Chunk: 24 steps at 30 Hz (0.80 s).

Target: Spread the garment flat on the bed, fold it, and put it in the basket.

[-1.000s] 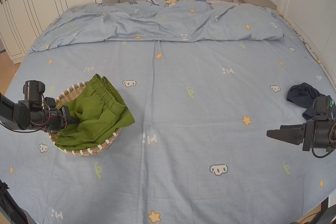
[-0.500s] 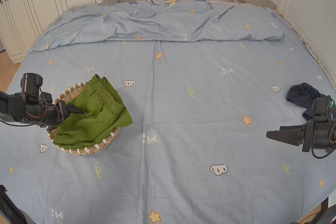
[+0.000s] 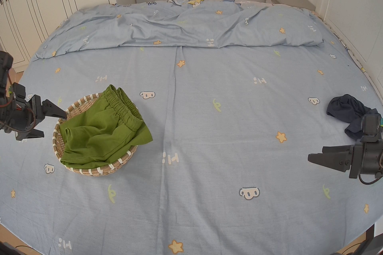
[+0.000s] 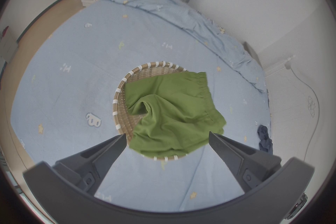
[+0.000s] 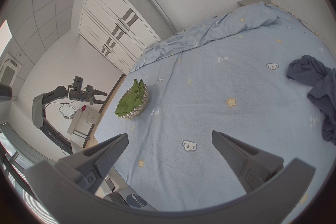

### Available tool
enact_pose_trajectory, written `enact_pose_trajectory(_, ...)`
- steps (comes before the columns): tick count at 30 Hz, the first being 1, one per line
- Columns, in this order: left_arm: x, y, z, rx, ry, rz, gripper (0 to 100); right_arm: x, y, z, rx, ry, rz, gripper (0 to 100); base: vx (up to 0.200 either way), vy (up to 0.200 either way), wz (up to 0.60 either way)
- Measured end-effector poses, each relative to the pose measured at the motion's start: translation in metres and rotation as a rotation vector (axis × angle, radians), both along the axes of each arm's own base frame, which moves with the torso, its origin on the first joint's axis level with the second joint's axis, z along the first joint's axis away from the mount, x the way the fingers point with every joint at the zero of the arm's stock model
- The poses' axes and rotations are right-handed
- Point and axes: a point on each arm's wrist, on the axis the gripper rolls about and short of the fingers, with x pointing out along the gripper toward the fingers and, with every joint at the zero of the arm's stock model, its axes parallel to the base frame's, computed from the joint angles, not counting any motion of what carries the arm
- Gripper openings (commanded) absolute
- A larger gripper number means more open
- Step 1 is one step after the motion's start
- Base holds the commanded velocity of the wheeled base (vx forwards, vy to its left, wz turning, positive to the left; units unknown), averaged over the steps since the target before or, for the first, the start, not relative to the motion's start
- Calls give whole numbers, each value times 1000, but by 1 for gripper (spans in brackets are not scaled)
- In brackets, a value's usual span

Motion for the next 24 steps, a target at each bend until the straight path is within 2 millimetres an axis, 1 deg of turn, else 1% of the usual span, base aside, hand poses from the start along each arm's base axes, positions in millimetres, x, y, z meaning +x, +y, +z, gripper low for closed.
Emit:
enact_pose_trajectory(3,-26,-9,14,1,-30,-12,100,-17,-5,2,9,-30,4,100,0,0,0)
enact_pose_trajectory(7,-66,-20,23,-11,-78,-28,100,-48,-15,3,33,-95,15,100,0,0,0)
enact_pose_trajectory(10,-104,-28,25,-15,-131,-46,100,-74,-24,-1,52,-143,21,100,0,0,0)
enact_pose_trajectory(13,-143,-34,22,-18,-192,-65,100,-96,-32,-8,65,-175,19,100,0,0,0)
enact_pose_trajectory(14,-153,-35,20,-18,-207,-69,100,-101,-34,-10,68,-182,18,100,0,0,0)
enact_pose_trajectory(16,-178,-38,13,-20,-251,-79,100,-113,-38,-16,76,-204,10,100,0,0,0)
enact_pose_trajectory(19,-211,-39,-2,-20,-306,-90,100,-128,-44,-26,85,-233,-6,100,0,0,0)
enact_pose_trajectory(20,-224,-40,-12,-20,-328,-94,100,-135,-46,-31,88,-244,-16,100,0,0,0)
enact_pose_trajectory(22,-241,-40,-29,-20,-351,-97,100,-142,-48,-39,90,-255,-29,100,0,0,0)
enact_pose_trajectory(24,-255,-41,-51,-19,-366,-100,100,-150,-50,-47,91,-265,-41,100,0,0,0)
